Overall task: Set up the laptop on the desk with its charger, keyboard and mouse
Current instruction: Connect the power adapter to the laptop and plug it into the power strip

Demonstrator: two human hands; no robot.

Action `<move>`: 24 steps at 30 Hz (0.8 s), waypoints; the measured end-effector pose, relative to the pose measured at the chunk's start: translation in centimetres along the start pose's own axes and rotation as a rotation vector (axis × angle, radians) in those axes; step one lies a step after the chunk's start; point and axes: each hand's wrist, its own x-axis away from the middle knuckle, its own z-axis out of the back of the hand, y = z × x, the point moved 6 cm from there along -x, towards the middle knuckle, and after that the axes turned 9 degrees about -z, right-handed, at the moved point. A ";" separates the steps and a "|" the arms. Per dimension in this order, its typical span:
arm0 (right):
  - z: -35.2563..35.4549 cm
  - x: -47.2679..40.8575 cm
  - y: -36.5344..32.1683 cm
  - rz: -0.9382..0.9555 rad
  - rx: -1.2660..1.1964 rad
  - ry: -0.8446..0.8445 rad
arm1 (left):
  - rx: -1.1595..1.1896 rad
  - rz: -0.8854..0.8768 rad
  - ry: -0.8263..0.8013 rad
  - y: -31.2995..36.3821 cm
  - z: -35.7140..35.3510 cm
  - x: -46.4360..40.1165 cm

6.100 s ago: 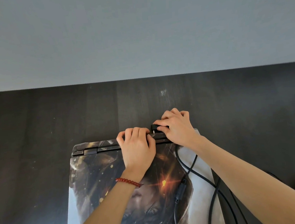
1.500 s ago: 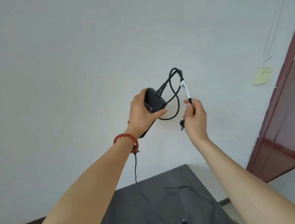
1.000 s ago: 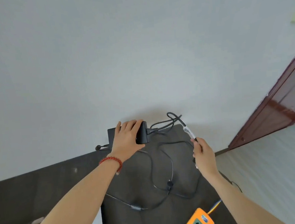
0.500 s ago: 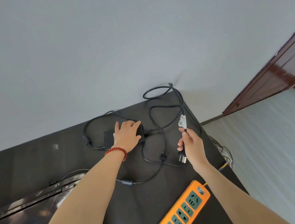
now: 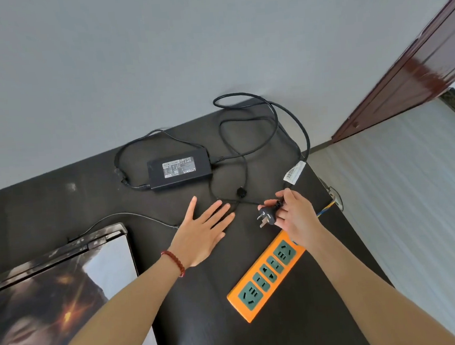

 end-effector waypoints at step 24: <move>4.4 4.5 1.0 0.165 0.435 0.124 | 0.547 0.368 0.294 8.5 3.2 3.1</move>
